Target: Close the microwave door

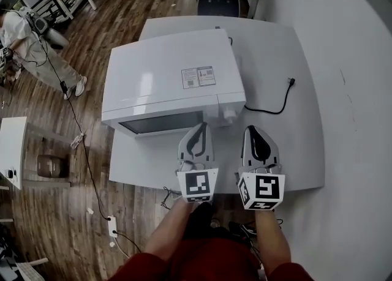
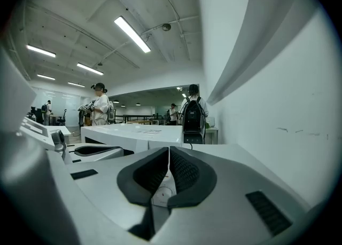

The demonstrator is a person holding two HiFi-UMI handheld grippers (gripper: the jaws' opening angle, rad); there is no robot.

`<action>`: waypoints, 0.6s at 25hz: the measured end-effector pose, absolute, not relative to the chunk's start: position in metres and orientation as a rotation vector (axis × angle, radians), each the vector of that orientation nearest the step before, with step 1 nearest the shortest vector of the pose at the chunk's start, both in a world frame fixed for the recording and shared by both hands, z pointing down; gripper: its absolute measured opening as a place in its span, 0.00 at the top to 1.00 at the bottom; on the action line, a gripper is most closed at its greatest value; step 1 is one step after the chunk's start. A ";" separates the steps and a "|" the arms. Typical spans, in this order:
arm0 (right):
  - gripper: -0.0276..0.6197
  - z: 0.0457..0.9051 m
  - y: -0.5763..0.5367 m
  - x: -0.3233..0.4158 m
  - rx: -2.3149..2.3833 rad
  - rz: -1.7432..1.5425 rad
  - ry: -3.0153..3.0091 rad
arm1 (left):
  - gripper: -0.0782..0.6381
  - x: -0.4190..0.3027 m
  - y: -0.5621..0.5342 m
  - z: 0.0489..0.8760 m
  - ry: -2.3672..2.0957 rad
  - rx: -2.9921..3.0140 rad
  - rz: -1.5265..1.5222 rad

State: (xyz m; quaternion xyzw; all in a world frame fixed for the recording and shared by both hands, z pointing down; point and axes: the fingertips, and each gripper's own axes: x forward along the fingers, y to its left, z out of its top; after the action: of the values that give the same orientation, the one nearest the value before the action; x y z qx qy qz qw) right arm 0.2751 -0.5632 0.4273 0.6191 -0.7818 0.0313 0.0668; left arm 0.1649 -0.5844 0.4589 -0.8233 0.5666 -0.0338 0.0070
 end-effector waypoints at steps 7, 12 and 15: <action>0.91 0.398 -0.531 0.250 1.830 0.019 -2.444 | 0.85 0.129 -0.544 0.419 1.868 -2.491 -0.079; 0.91 0.376 -0.502 0.232 1.801 -0.036 -2.507 | 0.85 0.103 -0.508 0.386 1.930 -2.425 -0.063; 0.91 0.360 -0.481 0.222 1.778 -0.074 -2.544 | 0.85 0.088 -0.483 0.373 1.962 -2.399 -0.073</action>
State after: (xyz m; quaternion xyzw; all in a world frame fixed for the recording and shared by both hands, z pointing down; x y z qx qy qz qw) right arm 0.2221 -0.4805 0.3604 0.5726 -0.8193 -0.0237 0.0186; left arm 0.0881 -0.4834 0.3733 -0.7737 0.6328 -0.0235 0.0209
